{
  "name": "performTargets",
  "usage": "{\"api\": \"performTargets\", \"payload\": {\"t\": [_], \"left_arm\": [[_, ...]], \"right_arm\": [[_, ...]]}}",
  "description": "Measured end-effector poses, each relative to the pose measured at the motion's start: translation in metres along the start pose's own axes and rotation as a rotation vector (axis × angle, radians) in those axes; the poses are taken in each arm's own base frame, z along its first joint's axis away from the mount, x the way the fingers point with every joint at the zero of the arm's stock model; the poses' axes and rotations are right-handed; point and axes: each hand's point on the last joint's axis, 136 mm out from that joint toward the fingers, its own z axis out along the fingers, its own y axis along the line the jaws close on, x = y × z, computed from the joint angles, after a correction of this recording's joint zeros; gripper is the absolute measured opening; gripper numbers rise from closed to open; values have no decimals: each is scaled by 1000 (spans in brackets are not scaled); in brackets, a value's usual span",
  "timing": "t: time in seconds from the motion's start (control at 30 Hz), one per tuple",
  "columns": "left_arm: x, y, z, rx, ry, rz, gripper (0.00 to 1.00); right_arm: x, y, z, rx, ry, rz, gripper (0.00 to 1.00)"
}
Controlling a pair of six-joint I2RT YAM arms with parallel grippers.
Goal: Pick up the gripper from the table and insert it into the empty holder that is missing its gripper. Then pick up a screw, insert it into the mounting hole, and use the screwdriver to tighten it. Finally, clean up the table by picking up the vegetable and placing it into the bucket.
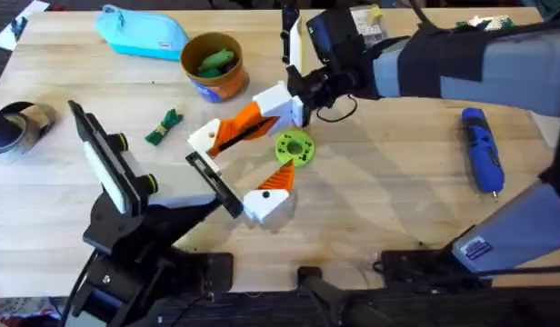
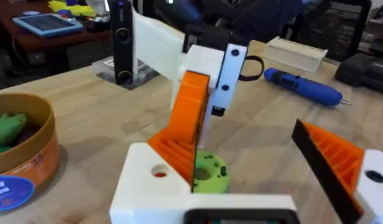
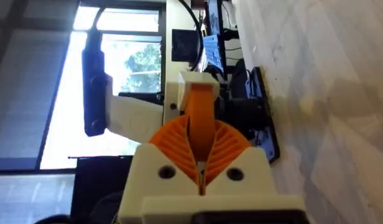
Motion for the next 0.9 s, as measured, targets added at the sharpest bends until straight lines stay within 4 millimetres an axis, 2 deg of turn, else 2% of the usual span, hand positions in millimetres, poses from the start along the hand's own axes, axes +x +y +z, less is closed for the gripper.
{"api": "performTargets", "payload": {"t": [0.13,0.4,0.63,0.8,0.9], "left_arm": [[1,-6,0,33,4,-18,992],[1,-3,0,16,3,-33,992],[1,-6,0,34,3,-28,992],[0,-6,0,29,1,-13,992],[1,-14,0,78,5,-9,992]], "right_arm": [[-1,-5,3,-37,29,26,9],[-5,-6,9,-73,62,34,22],[-2,-6,20,-64,81,48,246],[0,-4,28,-79,109,3,494],[1,-3,31,-83,119,-8,630]]}}
